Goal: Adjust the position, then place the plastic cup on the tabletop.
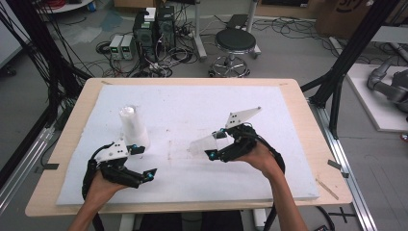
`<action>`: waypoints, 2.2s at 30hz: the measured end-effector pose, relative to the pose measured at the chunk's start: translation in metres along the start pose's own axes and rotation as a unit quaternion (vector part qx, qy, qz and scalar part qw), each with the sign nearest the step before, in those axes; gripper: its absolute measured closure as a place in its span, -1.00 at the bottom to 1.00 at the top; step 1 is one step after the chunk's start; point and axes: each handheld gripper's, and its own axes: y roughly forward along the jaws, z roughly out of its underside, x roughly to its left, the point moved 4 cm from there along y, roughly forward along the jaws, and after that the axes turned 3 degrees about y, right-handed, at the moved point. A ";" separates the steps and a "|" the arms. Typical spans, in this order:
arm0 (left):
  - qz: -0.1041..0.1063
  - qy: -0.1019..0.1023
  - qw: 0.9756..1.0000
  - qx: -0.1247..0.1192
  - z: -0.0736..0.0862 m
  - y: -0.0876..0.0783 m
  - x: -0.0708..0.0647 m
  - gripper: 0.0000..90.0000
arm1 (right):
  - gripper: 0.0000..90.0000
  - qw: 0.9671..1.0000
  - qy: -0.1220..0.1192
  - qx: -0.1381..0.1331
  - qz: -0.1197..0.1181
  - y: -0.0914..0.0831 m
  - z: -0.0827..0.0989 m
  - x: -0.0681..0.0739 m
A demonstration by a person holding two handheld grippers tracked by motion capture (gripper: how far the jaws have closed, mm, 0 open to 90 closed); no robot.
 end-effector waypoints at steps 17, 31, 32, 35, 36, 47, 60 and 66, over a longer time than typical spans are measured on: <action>-0.064 -0.041 0.997 -0.013 0.030 -0.003 0.017 -0.81 | -0.41 0.993 0.005 0.105 0.052 0.008 -0.012 -0.010; -0.096 -0.062 0.993 -0.034 0.044 -0.005 0.026 -0.81 | -0.41 0.988 0.019 0.135 0.073 0.014 -0.013 -0.018; -0.096 -0.065 0.993 -0.036 0.045 -0.005 0.027 -0.81 | -0.41 0.988 0.020 0.137 0.073 0.014 -0.014 -0.019; -0.097 -0.067 0.992 -0.039 0.046 -0.007 0.028 -0.81 | -0.41 0.987 0.020 0.139 0.079 0.015 -0.016 -0.020; -0.097 -0.067 0.992 -0.039 0.046 -0.007 0.028 -0.81 | -0.41 0.987 0.019 0.139 0.076 0.015 -0.016 -0.020; -0.103 -0.061 0.992 -0.039 0.047 -0.007 0.027 -0.81 | -0.41 0.987 0.021 0.140 0.077 0.015 -0.018 -0.020; -0.110 -0.062 0.991 -0.045 0.047 -0.008 0.027 -0.81 | -0.41 0.980 0.031 0.176 0.088 0.023 -0.015 -0.026; -0.108 -0.062 0.991 -0.043 0.047 -0.007 0.027 -0.81 | -0.41 0.975 0.030 0.200 0.095 0.031 -0.015 -0.029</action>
